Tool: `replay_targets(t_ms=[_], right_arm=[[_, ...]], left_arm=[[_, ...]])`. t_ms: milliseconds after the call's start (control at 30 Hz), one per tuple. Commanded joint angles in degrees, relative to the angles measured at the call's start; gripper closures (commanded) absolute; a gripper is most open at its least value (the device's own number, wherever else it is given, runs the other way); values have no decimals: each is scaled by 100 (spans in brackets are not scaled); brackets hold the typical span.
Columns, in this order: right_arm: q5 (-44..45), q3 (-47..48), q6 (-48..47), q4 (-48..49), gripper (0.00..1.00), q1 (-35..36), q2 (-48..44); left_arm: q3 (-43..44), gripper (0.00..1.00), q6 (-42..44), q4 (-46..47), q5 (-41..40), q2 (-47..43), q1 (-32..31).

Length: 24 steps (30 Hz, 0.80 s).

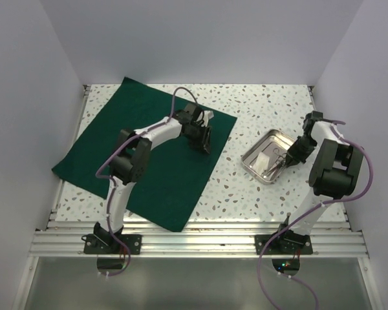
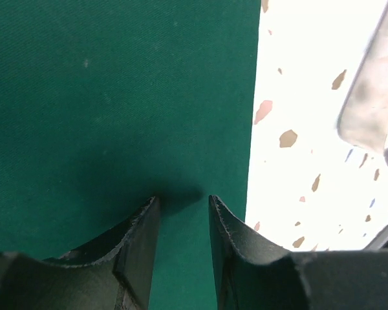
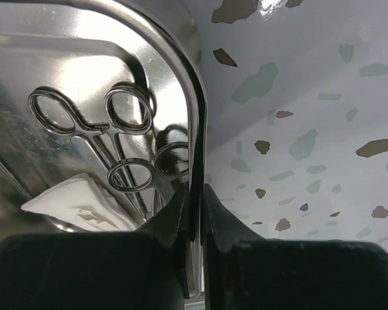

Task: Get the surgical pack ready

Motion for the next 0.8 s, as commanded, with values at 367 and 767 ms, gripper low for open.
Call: replay_targets(t_ms=[367,767], right_arm=[[-635,947,-91,-843,100,-25,-705],[-1032,1149,365,-896,100,756,-942]], left_arm=[[934,59,-597,238,799,1109,-719],[-163,43,-720,10,-1184,-1525,378]])
